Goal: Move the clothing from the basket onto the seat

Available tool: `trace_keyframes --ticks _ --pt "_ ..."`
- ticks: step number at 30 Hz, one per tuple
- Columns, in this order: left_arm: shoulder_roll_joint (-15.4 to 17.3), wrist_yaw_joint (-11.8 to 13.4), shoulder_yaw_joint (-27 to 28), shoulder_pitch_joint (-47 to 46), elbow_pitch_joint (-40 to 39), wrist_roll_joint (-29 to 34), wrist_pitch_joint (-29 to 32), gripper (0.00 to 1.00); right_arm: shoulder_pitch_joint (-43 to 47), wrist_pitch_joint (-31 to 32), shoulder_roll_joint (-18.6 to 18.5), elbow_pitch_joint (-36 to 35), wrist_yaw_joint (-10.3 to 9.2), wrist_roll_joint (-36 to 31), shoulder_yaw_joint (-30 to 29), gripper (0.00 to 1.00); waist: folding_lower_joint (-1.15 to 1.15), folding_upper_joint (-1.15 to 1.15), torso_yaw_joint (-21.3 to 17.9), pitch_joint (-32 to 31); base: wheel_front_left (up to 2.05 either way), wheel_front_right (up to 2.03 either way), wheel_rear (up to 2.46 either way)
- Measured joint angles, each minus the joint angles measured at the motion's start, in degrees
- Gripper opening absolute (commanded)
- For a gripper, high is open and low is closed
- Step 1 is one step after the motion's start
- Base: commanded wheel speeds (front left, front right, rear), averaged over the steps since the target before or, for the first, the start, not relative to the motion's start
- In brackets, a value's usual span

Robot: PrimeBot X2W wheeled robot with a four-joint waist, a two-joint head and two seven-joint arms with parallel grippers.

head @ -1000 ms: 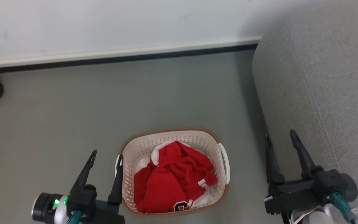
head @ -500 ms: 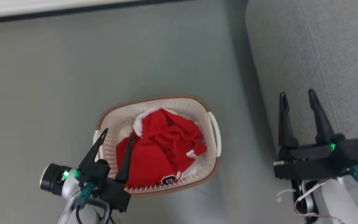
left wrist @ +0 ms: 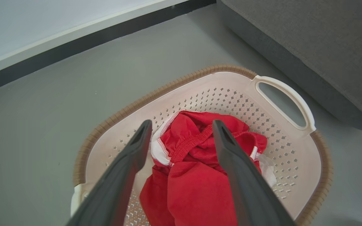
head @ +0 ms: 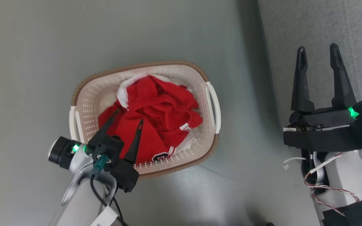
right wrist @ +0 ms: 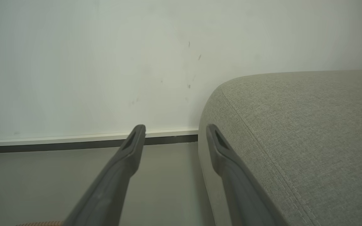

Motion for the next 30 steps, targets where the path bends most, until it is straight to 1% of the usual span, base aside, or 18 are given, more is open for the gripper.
trace_keyframes --ticks 8,16,24,30 --pt "-0.4 -0.9 -1.8 -2.6 5.5 1.2 0.6 1.0 -1.8 0.0 0.5 2.1 0.64 0.0 0.3 1.0 0.0 0.0 -1.0 4.4 0.0 0.0 0.0" --pt "-0.6 -1.4 -3.7 -5.4 11.1 2.9 2.7 1.0 -1.9 0.0 0.8 3.0 0.93 0.0 0.5 1.0 -0.01 -0.01 -2.4 5.2 0.0 0.0 0.0" --pt "-0.4 -1.4 -3.8 -9.0 16.7 3.8 5.9 1.0 -2.2 0.0 1.3 3.5 1.35 -0.4 1.7 1.0 -0.01 -0.01 -3.3 5.7 0.0 0.0 0.0" --pt "-0.3 -1.4 -4.0 -12.2 19.2 4.4 8.1 1.0 -3.1 0.0 1.6 3.4 1.36 -0.4 2.2 1.0 -0.01 -0.01 -4.1 6.9 0.0 0.0 0.0"
